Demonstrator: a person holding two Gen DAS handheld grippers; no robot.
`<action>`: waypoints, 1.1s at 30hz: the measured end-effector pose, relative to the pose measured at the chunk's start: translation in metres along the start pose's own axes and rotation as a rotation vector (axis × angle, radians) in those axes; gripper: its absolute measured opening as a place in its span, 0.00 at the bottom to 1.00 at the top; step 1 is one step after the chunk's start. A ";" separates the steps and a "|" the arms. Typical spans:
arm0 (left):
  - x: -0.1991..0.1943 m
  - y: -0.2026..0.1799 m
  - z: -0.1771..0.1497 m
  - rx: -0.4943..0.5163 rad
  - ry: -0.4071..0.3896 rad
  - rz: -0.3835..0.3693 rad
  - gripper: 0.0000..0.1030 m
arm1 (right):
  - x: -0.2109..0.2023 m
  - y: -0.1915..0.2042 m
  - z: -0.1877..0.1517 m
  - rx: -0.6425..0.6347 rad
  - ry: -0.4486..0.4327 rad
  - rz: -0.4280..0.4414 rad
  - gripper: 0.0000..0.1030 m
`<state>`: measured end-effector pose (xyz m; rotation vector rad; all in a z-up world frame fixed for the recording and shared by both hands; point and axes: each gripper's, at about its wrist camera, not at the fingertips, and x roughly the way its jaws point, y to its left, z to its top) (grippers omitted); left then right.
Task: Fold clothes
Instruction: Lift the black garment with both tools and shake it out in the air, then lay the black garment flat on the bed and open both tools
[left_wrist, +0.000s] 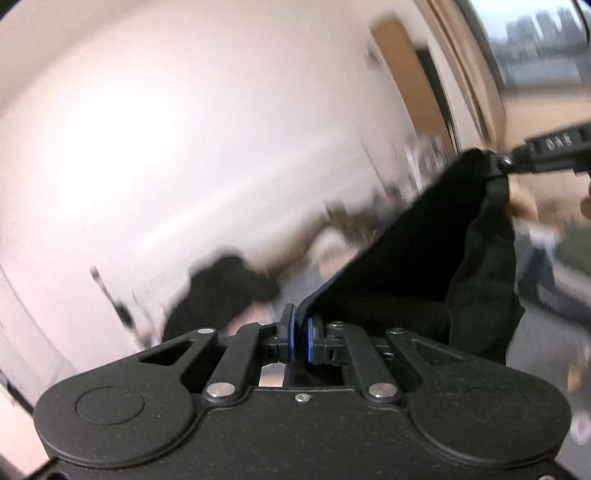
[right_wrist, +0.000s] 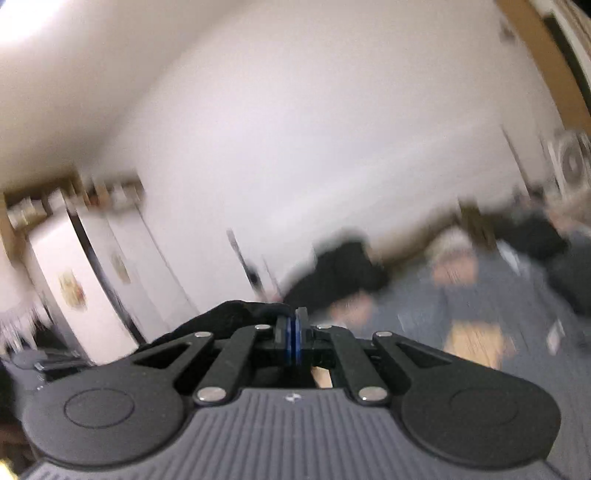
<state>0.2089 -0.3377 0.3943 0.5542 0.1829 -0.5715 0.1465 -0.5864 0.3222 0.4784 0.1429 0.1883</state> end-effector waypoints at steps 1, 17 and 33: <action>-0.014 0.004 0.012 0.008 -0.038 -0.004 0.06 | -0.005 0.009 0.023 -0.010 -0.054 0.010 0.02; -0.088 -0.218 -0.234 -0.048 0.140 -0.575 0.00 | -0.145 -0.057 -0.166 -0.195 0.332 -0.100 0.02; -0.055 -0.296 -0.382 -0.292 0.335 -0.533 0.47 | -0.200 -0.128 -0.358 -0.014 0.626 -0.233 0.04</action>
